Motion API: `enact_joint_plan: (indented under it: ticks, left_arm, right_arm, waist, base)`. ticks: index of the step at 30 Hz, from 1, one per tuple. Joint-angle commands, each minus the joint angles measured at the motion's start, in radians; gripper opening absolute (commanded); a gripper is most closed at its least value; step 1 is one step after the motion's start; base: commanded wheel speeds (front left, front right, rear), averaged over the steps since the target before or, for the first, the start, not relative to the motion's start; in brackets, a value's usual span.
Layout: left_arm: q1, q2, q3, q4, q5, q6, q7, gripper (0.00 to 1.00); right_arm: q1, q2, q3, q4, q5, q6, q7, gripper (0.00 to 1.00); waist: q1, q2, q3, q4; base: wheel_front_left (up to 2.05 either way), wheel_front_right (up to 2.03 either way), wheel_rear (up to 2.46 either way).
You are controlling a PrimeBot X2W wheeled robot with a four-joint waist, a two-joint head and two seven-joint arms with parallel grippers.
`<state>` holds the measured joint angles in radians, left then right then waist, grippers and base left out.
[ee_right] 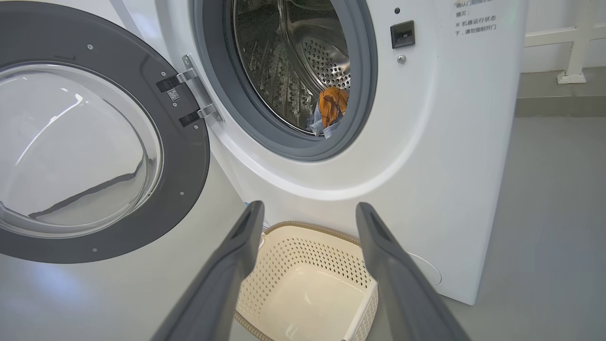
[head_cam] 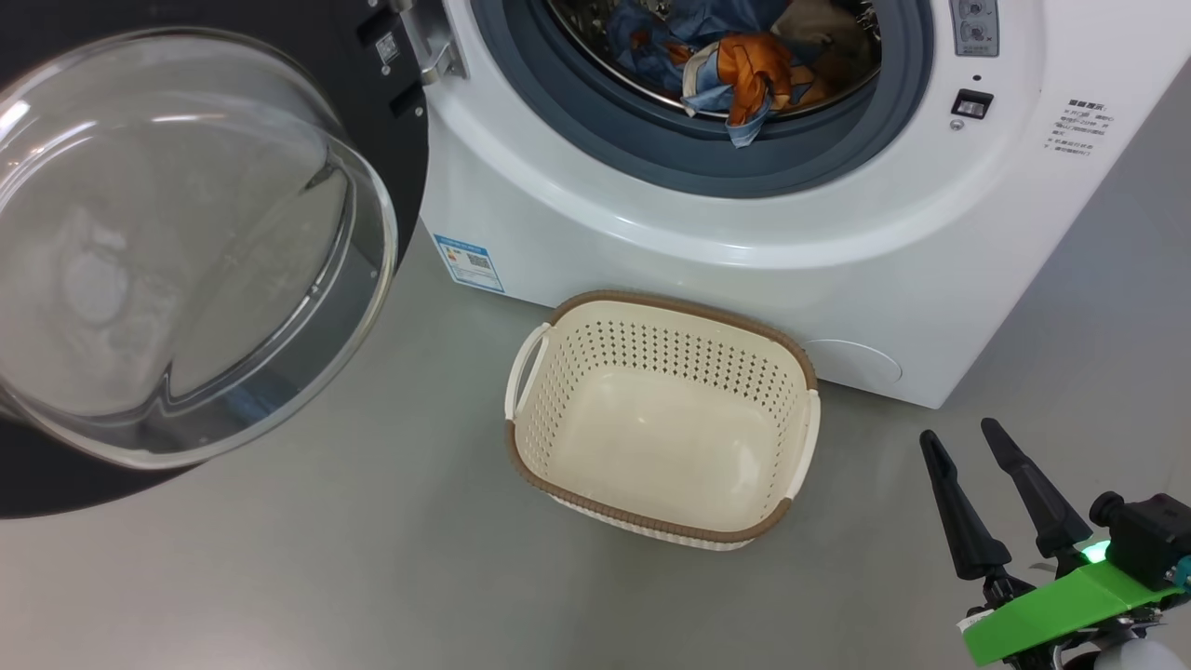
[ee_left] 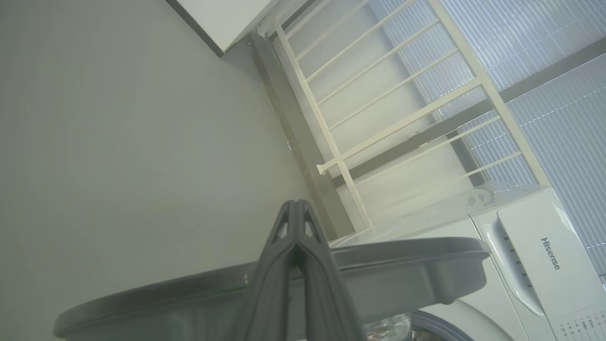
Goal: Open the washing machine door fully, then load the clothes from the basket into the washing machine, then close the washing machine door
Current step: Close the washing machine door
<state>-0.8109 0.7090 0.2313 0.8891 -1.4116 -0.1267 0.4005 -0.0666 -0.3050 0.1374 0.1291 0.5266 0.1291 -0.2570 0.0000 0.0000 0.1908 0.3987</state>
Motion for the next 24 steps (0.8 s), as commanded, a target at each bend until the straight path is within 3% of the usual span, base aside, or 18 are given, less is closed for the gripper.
enact_joint_plan:
  ticks: [1,9,24]
  left_arm:
    - [-0.038,0.098,0.021,-0.002,-0.01,0.002,0.026,0.0]
    - [-0.053,0.084,-0.016,0.088,-0.012,0.002,0.116,0.0]
    - [-0.023,0.039,-0.064,0.068,-0.007,-0.003,0.187,0.0]
  right_arm:
    - [-0.001,-0.012,0.013,-0.028,-0.012,0.002,-0.005,1.0]
    - [0.003,-0.011,0.014,-0.026,-0.014,0.002,-0.005,1.0]
    - [-0.007,-0.018,0.02,-0.02,-0.009,0.002,-0.005,1.0]
  waist:
    - [0.0,0.0,0.001,0.002]
    - [0.0,0.0,0.008,0.011]
    - [0.0,0.0,0.002,0.014]
  base:
    - [0.0,0.0,0.0]
    - [0.0,0.0,0.0]
    - [0.0,0.0,0.0]
